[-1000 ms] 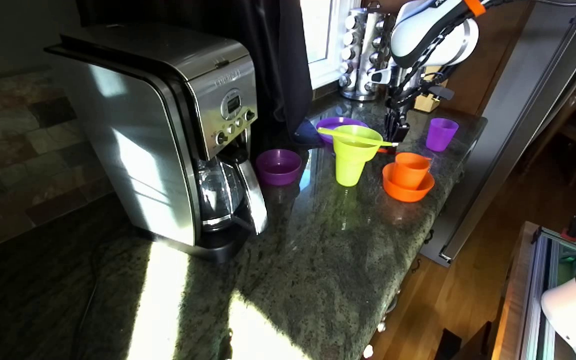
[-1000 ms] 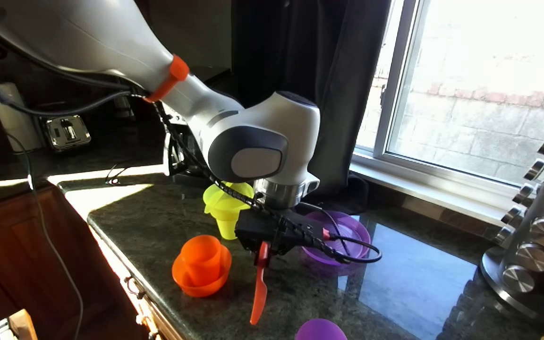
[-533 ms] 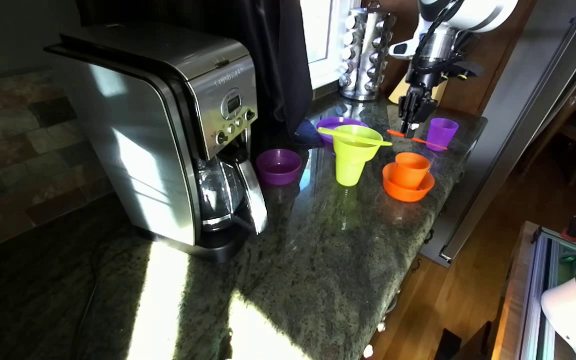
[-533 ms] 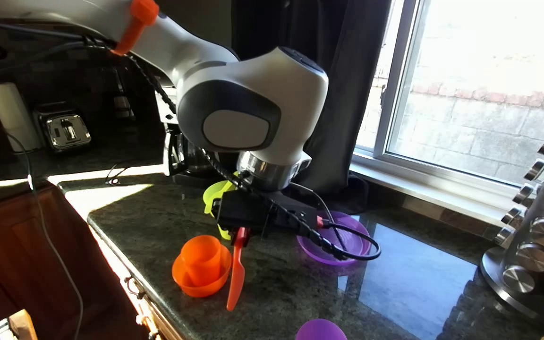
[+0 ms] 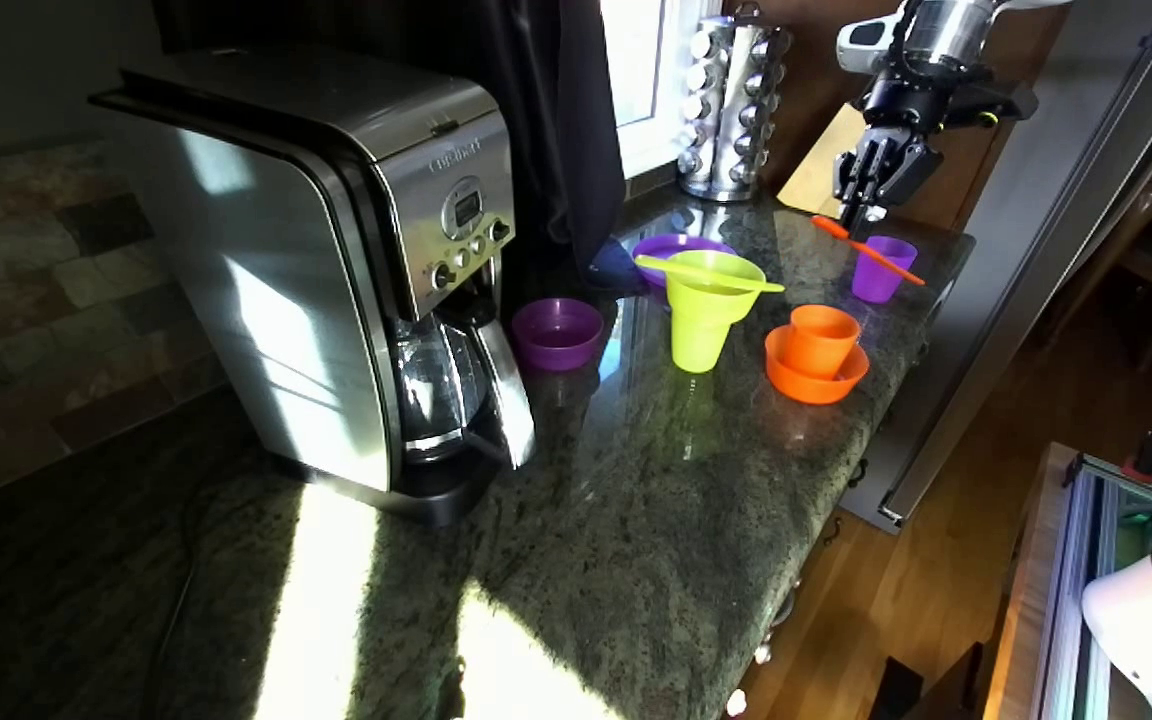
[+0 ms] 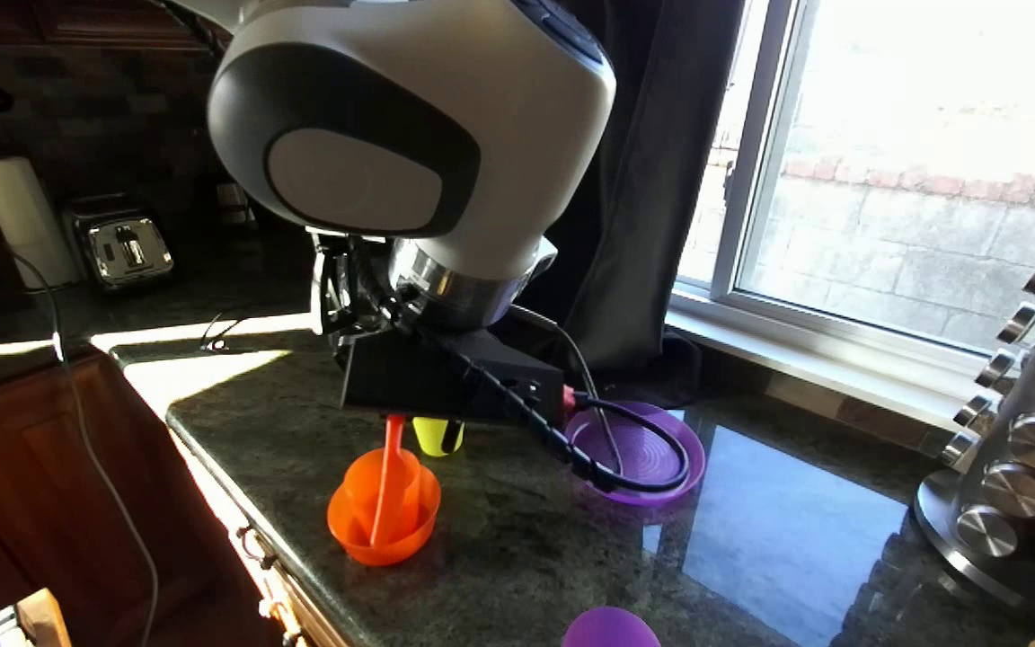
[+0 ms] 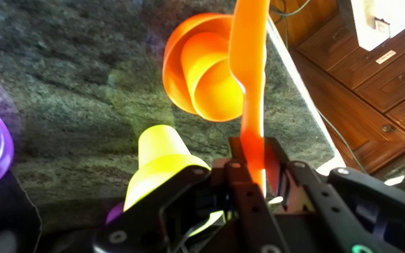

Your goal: Put the orange cup and the orange knife in the bowl

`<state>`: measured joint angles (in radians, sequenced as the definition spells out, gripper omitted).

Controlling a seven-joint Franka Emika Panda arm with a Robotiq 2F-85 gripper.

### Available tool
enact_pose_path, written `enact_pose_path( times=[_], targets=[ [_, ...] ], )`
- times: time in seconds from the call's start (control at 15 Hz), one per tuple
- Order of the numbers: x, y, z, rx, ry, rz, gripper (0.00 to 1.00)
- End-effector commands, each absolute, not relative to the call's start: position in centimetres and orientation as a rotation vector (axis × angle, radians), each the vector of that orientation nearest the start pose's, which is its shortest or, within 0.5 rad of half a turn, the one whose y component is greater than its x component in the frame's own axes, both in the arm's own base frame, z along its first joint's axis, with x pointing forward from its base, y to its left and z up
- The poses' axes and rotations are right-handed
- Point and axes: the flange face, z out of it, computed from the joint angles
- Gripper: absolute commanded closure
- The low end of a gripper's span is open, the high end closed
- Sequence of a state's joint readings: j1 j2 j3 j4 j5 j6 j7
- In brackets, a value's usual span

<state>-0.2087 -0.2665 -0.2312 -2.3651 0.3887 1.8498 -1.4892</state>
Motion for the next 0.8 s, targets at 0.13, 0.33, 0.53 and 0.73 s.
enact_pose_path(
  times=[0.13, 0.33, 0.53, 0.73],
  targets=[
    [37.4, -14.4, 41.3, -2.226, -1.233, -0.477, 0.95],
    [37.0, -14.3, 40.3, -2.148, -1.294, -0.534, 0.95],
    [36.9, -13.9, 39.9, -2.085, -1.308, -0.587, 0.95],
    [37.1, -13.3, 40.1, -2.018, -1.307, -0.633, 0.95]
  ],
)
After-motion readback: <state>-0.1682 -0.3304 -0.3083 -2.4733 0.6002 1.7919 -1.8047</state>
